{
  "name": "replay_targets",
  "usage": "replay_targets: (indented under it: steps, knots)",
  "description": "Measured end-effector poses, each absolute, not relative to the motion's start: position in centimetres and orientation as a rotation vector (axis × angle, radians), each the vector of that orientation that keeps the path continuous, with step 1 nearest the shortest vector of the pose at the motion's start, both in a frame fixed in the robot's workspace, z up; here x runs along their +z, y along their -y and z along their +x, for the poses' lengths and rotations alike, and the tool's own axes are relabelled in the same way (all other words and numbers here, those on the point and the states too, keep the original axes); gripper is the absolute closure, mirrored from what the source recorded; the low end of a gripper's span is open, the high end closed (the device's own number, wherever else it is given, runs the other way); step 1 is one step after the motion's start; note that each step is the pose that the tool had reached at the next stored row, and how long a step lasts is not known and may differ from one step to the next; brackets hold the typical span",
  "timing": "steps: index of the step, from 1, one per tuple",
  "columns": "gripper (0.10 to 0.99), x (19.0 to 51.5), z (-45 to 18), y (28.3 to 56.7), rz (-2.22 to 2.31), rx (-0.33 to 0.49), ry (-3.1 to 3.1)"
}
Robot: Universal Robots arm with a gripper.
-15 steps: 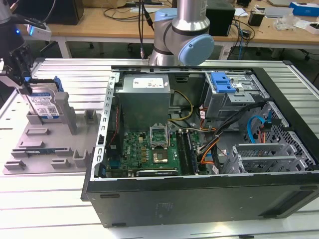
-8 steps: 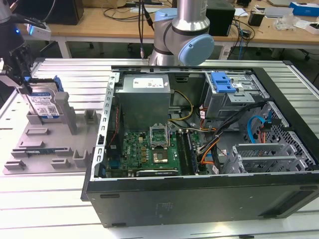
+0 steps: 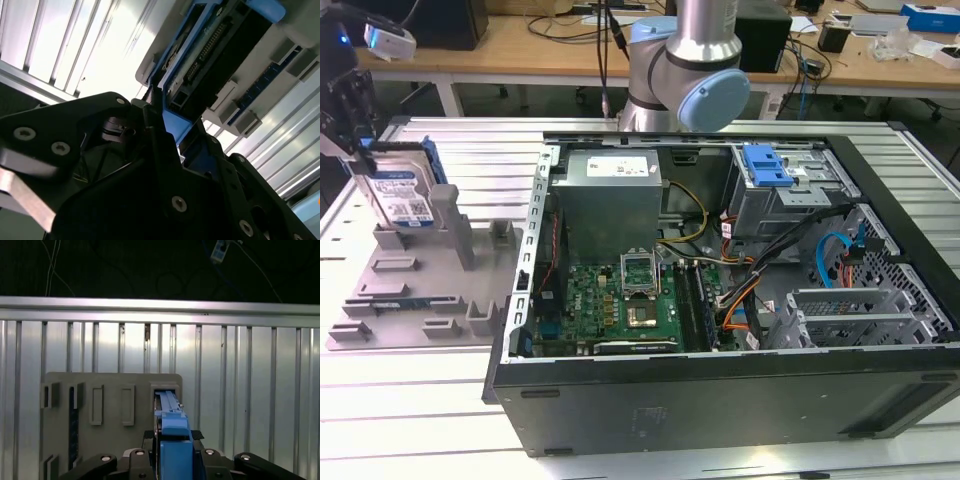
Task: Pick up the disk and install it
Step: 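Pick up the disk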
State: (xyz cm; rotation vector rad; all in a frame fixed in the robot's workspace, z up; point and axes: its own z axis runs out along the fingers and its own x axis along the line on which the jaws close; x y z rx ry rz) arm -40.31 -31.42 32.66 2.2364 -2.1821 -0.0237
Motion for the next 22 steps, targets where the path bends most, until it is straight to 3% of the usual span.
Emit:
replay_targets:
  steps: [22]
  knots:
    - [0.718, 42.7, -40.3, 31.4, 2.237, -0.024, 2.182]
